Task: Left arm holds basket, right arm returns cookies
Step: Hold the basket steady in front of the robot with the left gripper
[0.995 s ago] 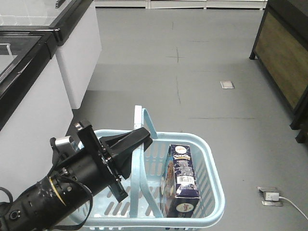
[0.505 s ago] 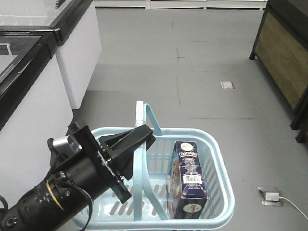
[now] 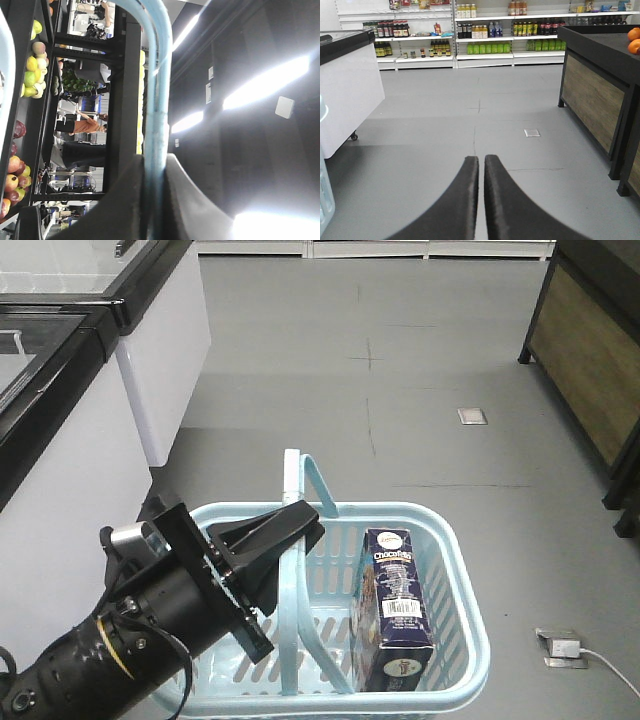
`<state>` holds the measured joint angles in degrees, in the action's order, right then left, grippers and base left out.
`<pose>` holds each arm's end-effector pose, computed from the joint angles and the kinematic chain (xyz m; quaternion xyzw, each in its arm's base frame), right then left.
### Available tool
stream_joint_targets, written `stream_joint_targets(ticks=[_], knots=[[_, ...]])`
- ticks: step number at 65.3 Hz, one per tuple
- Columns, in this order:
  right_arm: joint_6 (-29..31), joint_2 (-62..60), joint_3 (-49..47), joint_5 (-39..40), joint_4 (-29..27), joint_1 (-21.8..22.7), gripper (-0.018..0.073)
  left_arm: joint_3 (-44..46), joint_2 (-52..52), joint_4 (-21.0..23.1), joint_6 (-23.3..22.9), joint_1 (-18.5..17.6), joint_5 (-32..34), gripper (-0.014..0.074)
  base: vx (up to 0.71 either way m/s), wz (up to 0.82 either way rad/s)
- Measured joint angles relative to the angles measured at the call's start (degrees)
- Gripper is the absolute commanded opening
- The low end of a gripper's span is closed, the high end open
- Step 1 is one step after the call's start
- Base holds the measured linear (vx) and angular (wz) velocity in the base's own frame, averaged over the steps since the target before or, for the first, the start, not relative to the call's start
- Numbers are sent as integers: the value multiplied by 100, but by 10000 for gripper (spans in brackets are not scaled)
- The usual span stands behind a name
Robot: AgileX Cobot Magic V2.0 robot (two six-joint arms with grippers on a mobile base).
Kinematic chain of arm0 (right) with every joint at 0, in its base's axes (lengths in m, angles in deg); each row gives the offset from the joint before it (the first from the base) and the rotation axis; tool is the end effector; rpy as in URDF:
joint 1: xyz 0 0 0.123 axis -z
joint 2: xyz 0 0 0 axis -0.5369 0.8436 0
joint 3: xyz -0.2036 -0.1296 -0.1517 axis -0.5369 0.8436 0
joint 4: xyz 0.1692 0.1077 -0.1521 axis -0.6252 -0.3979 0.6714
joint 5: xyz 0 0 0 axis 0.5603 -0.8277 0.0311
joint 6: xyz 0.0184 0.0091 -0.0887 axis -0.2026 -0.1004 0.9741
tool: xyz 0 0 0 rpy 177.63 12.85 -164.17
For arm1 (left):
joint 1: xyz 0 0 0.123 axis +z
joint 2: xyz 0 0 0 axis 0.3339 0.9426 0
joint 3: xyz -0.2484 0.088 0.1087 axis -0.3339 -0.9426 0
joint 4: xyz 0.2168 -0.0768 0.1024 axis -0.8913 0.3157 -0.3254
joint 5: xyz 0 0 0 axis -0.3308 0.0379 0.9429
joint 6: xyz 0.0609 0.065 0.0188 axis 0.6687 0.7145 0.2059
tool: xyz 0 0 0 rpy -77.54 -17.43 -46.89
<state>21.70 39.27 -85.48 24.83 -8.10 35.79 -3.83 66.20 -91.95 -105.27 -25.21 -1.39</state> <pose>0.0563 -0.0017 0.1884 0.0294 0.7422 -0.0007 0.6695 0.1762 -0.1869 0.2448 -0.2836 0.5661 -0.7541 0.1744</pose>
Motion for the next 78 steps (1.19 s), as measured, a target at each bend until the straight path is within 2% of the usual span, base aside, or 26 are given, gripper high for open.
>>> stream_joint_targets(ticks=[78], knots=[[0,0,0,0,0,0,-6,0,0,0,0,0,0,0,0,0]])
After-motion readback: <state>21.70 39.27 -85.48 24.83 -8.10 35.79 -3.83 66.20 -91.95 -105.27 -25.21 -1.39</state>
